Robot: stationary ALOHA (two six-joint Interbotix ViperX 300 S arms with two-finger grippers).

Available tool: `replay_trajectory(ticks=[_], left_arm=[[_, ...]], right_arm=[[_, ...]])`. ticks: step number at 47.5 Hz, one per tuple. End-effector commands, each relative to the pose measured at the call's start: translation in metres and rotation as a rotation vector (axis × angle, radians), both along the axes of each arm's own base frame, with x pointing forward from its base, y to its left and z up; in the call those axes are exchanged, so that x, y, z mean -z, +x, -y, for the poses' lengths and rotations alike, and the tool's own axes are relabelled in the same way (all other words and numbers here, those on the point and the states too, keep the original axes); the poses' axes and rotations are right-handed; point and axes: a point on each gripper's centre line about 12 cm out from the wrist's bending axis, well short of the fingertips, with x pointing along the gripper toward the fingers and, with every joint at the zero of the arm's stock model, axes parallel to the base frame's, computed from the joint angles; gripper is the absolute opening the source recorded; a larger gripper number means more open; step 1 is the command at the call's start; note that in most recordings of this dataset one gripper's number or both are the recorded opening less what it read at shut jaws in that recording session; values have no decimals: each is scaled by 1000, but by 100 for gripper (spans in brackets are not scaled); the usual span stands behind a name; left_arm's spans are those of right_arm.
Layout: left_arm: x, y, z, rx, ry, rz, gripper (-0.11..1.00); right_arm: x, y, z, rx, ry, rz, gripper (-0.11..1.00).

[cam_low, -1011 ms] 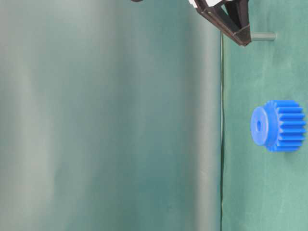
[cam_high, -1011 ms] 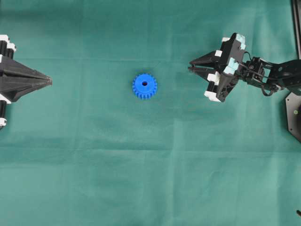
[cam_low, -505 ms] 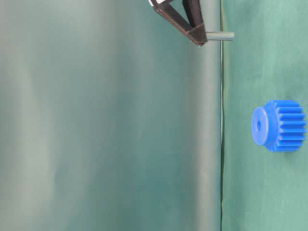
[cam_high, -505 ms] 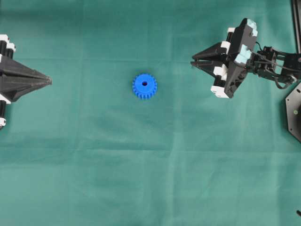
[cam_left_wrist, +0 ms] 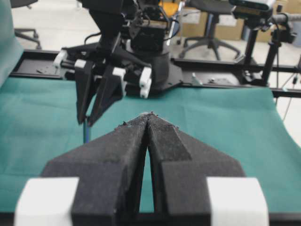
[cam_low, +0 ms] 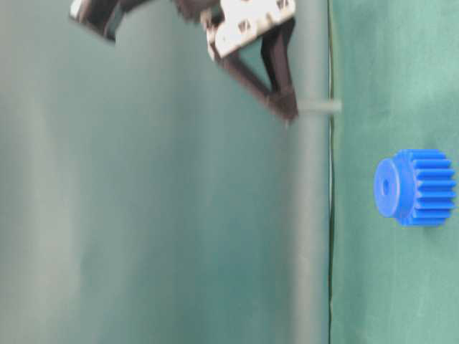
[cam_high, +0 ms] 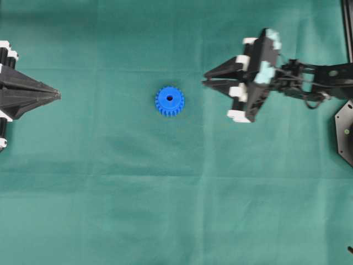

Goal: Insert the shaft placed at a random location into the center hole of the small gear at another random location.
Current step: 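Carry the held shaft left over the blue gear's center hole, then lower the shaft with the right gripper into the gear's center hole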

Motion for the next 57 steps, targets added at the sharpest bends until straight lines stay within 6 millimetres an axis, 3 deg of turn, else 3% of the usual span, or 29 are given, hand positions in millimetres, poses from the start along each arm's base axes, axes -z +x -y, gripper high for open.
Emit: replay_trajectory(ticks=[1, 8, 15, 28, 43, 57], left_arm=[[-5, 1, 0, -2, -1, 18, 0], [-5, 1, 0, -2, -4, 17, -1], [-5, 1, 0, -2, -4, 17, 0], [-5, 1, 0, -2, -4, 17, 0], [-4, 1, 0, -2, -4, 15, 0], [-5, 1, 0, -1, -4, 18, 0]], right_arm=[[-17, 25, 0, -18, -20, 54, 15], [-21, 52, -4, -54, -39, 60, 15], [-22, 67, -5, -64, -37, 59, 15], [-19, 68, -6, -69, -39, 54, 15], [14, 74, -4, -59, -20, 4, 15], [20, 70, -5, -54, -13, -7, 15]])
